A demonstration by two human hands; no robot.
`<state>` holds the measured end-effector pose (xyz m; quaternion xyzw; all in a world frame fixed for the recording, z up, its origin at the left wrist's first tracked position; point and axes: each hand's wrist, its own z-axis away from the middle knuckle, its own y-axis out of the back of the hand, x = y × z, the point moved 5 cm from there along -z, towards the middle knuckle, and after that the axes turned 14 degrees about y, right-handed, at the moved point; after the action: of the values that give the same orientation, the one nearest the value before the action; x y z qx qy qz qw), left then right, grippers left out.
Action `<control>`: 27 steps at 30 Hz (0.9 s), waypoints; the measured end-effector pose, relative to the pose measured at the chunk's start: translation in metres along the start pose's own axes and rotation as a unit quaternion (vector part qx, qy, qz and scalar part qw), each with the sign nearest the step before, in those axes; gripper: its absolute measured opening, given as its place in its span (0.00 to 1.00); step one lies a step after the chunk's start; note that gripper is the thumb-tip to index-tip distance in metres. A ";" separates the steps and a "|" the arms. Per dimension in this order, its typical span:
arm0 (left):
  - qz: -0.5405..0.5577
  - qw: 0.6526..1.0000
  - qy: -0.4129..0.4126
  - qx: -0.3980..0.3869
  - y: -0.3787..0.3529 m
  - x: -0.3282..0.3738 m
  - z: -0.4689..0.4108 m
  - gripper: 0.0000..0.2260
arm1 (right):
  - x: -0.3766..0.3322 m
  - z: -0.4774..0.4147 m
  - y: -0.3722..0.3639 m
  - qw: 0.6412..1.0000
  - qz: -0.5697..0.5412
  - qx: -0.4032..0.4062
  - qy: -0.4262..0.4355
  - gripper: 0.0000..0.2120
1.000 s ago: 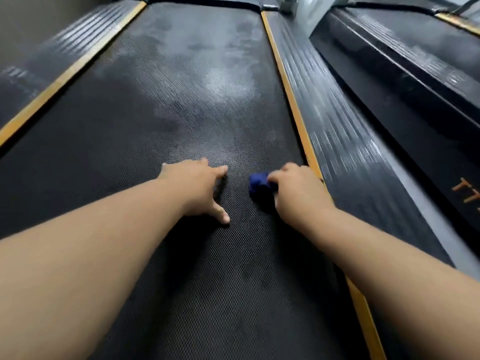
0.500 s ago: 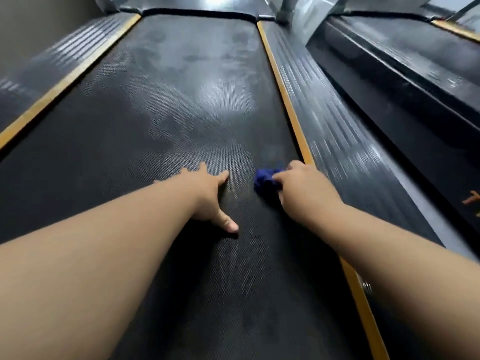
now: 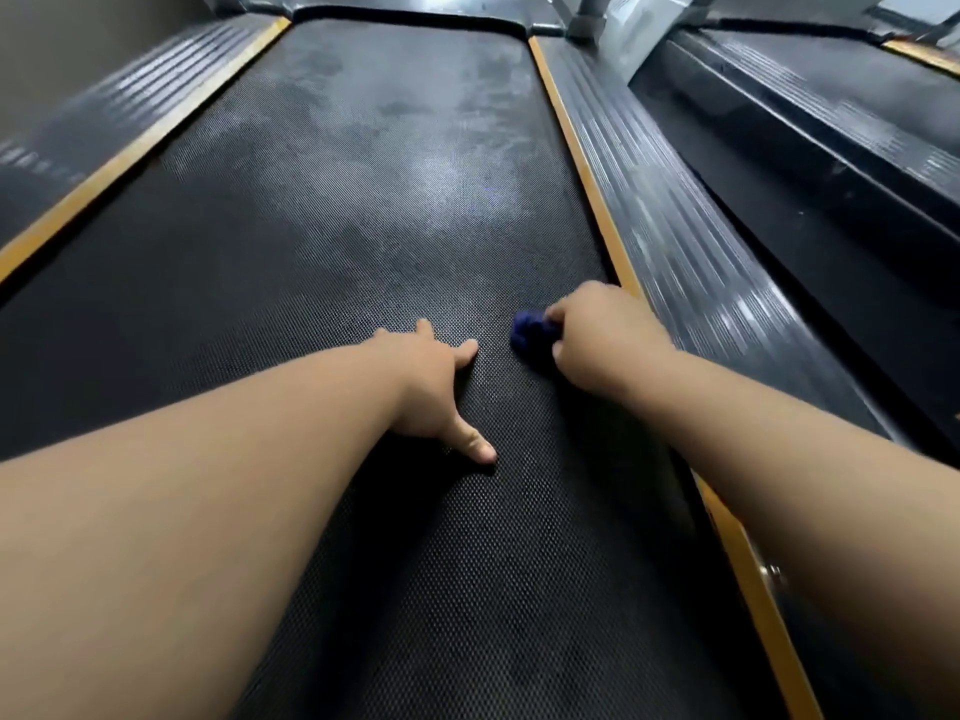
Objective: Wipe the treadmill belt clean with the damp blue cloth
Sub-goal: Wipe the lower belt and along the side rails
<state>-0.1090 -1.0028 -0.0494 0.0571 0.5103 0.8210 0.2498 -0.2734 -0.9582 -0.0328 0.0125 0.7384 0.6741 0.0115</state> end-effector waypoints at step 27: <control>0.035 0.999 0.000 0.028 0.001 0.000 0.007 0.57 | -0.013 0.066 0.009 0.998 0.038 -0.028 0.053 0.14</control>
<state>-0.1065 -0.9977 -0.0452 0.0816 0.5307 0.8147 0.2192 -0.2581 -0.8918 -0.0295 0.0049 0.7182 0.6939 -0.0528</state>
